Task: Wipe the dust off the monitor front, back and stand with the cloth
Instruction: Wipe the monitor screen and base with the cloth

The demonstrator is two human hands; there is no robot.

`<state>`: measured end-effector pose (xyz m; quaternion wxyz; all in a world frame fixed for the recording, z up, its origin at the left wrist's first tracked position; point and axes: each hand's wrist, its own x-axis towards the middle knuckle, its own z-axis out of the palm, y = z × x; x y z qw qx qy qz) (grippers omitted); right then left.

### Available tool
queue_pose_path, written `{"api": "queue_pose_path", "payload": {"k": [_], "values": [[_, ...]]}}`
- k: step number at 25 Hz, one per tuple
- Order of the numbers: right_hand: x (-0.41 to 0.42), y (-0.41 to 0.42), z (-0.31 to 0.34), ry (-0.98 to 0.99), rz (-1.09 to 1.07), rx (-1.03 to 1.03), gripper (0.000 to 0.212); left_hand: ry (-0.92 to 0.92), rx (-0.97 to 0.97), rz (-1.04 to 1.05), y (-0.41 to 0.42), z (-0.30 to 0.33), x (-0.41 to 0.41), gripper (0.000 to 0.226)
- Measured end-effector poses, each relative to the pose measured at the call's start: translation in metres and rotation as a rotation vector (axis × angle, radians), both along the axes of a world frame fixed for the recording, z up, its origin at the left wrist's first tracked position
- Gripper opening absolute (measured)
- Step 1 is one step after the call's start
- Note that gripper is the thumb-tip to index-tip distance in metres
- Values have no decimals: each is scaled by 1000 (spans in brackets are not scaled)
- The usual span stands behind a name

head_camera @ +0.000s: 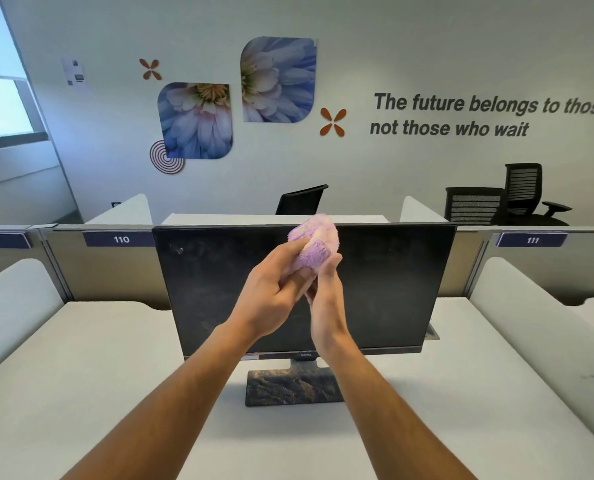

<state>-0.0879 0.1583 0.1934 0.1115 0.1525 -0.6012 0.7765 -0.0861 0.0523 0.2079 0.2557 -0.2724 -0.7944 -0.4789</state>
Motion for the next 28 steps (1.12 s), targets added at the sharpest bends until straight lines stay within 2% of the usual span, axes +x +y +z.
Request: {"api": "queue_pose_path", "payload": {"k": [2, 5, 8, 10, 12, 14, 16, 18, 21, 28], "values": [[4, -3, 9, 71, 6, -40, 74, -23, 0, -65, -1, -4, 3, 41], [1, -2, 25, 137, -114, 64, 54, 38, -14, -44, -13, -7, 4, 42], [-7, 1, 45, 300, -353, 199, 35, 223, -109, 229, -42, -4, -7, 40], [-20, -1, 59, 521, -628, 528, 38, 258, -224, 497, -60, 5, -21, 41], [-34, -10, 68, 671, -748, 887, 52, 209, -398, 610, -71, 15, -36, 46], [-45, -20, 69, 662, -644, 1189, 56, 157, -544, 598, -79, 17, -47, 49], [-55, -26, 61, 604, -530, 1392, 54, 118, -607, 559, -84, 17, -52, 47], [-59, -24, 55, 608, -523, 1426, 52, 119, -630, 559, -86, 15, -55, 45], [-61, -10, 54, 632, -582, 1369, 51, 128, -627, 573, -87, 16, -57, 44], [-66, 76, 42, 535, -753, 1242, 55, 104, -619, 577, -82, 15, -55, 45]]}}
